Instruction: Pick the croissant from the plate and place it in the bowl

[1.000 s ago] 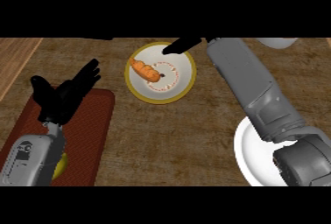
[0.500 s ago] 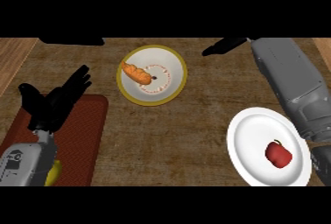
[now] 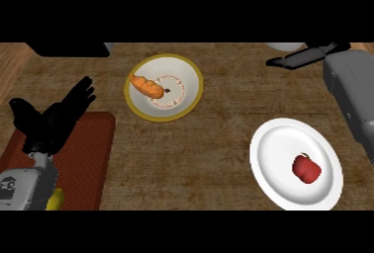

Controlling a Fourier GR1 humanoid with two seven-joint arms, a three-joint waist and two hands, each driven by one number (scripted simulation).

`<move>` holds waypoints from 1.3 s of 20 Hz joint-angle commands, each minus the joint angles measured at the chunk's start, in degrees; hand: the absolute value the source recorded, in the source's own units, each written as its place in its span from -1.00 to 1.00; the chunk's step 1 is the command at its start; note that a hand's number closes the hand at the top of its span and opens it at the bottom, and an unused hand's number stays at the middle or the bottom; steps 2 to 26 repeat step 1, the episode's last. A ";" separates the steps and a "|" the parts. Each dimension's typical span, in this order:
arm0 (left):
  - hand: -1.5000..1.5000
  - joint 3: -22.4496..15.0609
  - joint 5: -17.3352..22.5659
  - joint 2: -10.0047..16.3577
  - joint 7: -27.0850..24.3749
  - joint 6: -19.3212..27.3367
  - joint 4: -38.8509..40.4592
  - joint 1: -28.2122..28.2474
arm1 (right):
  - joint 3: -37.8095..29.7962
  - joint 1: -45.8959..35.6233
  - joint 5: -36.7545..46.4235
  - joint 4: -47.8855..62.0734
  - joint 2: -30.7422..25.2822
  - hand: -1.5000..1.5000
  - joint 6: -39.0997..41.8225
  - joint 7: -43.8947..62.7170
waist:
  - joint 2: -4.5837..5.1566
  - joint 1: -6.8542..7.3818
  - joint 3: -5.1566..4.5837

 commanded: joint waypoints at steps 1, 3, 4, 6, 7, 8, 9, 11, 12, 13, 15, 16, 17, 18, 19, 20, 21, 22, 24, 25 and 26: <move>0.00 2.09 1.36 1.73 -1.00 -1.76 0.58 0.93 | 1.95 7.58 0.48 -3.83 -4.21 1.00 11.80 -9.89 | -0.24 -0.99 -0.02; 0.00 2.09 1.36 1.73 -1.00 -1.76 0.58 0.93 | 1.95 7.58 0.48 -3.83 -4.21 1.00 11.80 -9.89 | -0.24 -0.99 -0.02; 0.00 2.09 1.36 1.73 -1.00 -1.76 0.58 0.93 | 1.95 7.58 0.48 -3.83 -4.21 1.00 11.80 -9.89 | -0.24 -0.99 -0.02; 0.00 2.09 1.36 1.73 -1.00 -1.76 0.58 0.93 | 1.95 7.58 0.48 -3.83 -4.21 1.00 11.80 -9.89 | -0.24 -0.99 -0.02; 0.00 2.09 1.36 1.73 -1.00 -1.76 0.58 0.93 | 1.95 7.58 0.48 -3.83 -4.21 1.00 11.80 -9.89 | -0.24 -0.99 -0.02; 0.00 2.09 1.36 1.73 -1.00 -1.76 0.58 0.93 | 1.95 7.58 0.48 -3.83 -4.21 1.00 11.80 -9.89 | -0.24 -0.99 -0.02; 0.00 2.09 1.36 1.73 -1.00 -1.76 0.58 0.93 | 1.95 7.58 0.48 -3.83 -4.21 1.00 11.80 -9.89 | -0.24 -0.99 -0.02; 0.00 2.09 1.36 1.73 -1.00 -1.76 0.58 0.93 | 1.95 7.58 0.48 -3.83 -4.21 1.00 11.80 -9.89 | -0.24 -0.99 -0.02; 0.00 2.09 1.36 1.73 -1.00 -1.76 0.58 0.93 | 1.95 7.58 0.48 -3.83 -4.21 1.00 11.80 -9.89 | -0.24 -0.99 -0.02; 0.00 2.09 1.36 1.73 -1.00 -1.76 0.58 0.93 | 1.95 7.58 0.48 -3.83 -4.21 1.00 11.80 -9.89 | -0.24 -0.99 -0.02; 0.00 2.09 1.36 1.73 -1.00 -1.76 0.58 0.93 | 1.95 7.58 0.48 -3.83 -4.21 1.00 11.80 -9.89 | -0.24 -0.99 -0.02; 0.00 2.09 1.36 1.73 -1.00 -1.76 0.58 0.93 | 1.95 7.58 0.48 -3.83 -4.21 1.00 11.80 -9.89 | -0.24 -0.99 -0.02; 0.00 2.09 1.36 1.73 -1.00 -1.76 0.58 0.93 | 1.95 7.58 0.48 -3.83 -4.21 1.00 11.80 -9.89 | -0.24 -0.99 -0.02; 0.00 2.09 1.36 1.73 -1.00 -1.76 0.58 0.93 | 1.95 7.58 0.48 -3.83 -4.21 1.00 11.80 -9.89 | -0.24 -0.99 -0.02; 0.00 2.09 1.36 1.73 -1.00 -1.76 0.58 0.93 | 1.95 7.58 0.48 -3.83 -4.21 1.00 11.80 -9.89 | -0.24 -0.99 -0.02; 0.00 2.09 1.36 1.73 -1.00 -1.76 0.58 0.93 | 1.95 7.58 0.48 -3.83 -4.21 1.00 11.80 -9.89 | -0.24 -0.99 -0.02; 0.00 2.09 1.36 1.73 -1.00 -1.76 0.58 0.93 | 1.95 7.58 0.48 -3.83 -4.21 1.00 11.80 -9.89 | -0.24 -0.99 -0.02; 0.00 2.09 1.36 1.73 -1.00 -1.76 0.58 0.93 | 1.95 7.58 0.48 -3.83 -4.21 1.00 11.80 -9.89 | -0.24 -0.99 -0.02; 0.00 2.09 1.36 1.73 -1.00 -1.76 0.58 0.93 | 1.95 7.58 0.48 -3.83 -4.21 1.00 11.80 -9.89 | -0.24 -0.99 -0.02; 0.00 2.09 1.36 1.73 -1.00 -1.76 0.58 0.93 | 1.95 7.58 0.48 -3.83 -4.21 1.00 11.80 -9.89 | -0.24 -0.99 -0.02; 0.00 2.09 1.36 1.73 -1.00 -1.76 0.58 0.93 | 1.95 7.58 0.48 -3.83 -4.21 1.00 11.80 -9.89 | -0.24 -0.99 -0.02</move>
